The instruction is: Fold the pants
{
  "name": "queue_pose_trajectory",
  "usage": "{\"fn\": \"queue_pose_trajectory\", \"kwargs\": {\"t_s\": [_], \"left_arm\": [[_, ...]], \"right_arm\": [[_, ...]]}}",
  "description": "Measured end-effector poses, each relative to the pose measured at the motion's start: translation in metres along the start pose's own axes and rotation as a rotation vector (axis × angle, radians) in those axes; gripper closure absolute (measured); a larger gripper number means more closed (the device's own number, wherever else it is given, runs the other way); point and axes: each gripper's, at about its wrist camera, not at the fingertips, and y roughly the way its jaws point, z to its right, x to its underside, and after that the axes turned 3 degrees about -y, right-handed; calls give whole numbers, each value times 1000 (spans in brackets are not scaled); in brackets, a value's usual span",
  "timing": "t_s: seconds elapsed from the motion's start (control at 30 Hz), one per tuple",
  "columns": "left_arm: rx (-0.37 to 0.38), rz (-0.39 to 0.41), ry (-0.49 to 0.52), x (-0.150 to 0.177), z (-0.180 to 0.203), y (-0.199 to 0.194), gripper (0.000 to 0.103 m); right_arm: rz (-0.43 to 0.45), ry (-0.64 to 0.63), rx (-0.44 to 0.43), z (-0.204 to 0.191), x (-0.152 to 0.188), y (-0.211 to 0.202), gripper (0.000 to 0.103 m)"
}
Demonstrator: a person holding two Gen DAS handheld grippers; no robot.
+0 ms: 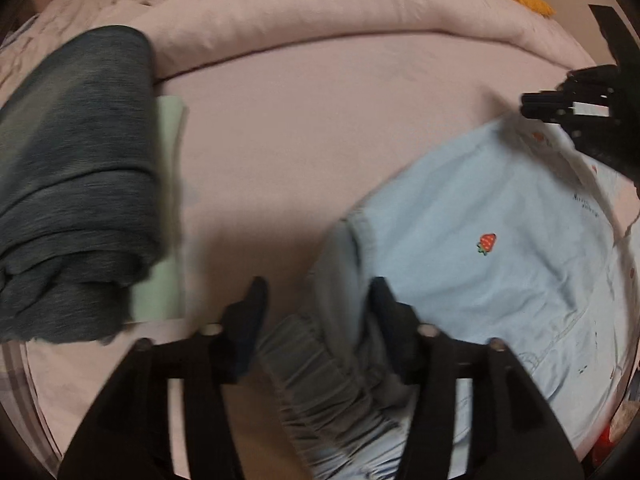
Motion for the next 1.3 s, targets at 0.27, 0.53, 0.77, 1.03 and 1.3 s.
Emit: {"fn": "queue_pose_trajectory", "kwargs": {"t_s": [0.27, 0.53, 0.77, 1.03, 1.3], "left_arm": [[30, -35, 6, 14, -23, 7, 41], [10, -22, 56, 4, -8, 12, 69], [-158, 106, 139, 15, 29, -39, 73], [-219, 318, 308, 88, 61, -110, 71], [-423, 499, 565, 185, 112, -123, 71]], "right_arm": [[-92, 12, -168, 22, -12, 21, 59], [-72, 11, -200, 3, 2, 28, 93], [-1, 9, -27, -22, 18, -24, 100], [146, -20, 135, -35, 44, -132, 100], [190, -71, 162, -90, 99, -177, 100]]}}
